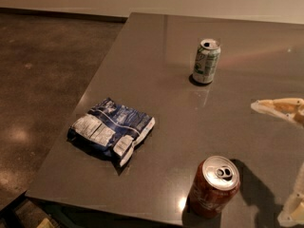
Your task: Move coke can near 7up can
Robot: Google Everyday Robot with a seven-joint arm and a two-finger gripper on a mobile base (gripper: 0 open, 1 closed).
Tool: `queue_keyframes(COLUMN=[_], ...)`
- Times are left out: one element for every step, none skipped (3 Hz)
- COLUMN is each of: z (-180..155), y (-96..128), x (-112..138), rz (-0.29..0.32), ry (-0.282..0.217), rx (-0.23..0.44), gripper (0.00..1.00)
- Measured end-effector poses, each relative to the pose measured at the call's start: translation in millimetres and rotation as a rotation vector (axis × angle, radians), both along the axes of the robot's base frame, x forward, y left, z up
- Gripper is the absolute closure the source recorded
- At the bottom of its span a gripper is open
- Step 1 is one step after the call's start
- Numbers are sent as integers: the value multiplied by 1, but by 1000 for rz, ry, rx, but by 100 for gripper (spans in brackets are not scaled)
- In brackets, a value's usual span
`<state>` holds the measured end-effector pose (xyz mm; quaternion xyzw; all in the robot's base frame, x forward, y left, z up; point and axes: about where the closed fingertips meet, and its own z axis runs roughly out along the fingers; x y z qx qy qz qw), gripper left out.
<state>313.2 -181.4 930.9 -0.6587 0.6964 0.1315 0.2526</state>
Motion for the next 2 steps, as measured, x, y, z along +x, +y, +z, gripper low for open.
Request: queue_keyframes(z=[-17,-29], y=[15,29], x=[-14,-22], rz=[11,25], ry=[4,22], rx=[48,81], gripper=[0,0])
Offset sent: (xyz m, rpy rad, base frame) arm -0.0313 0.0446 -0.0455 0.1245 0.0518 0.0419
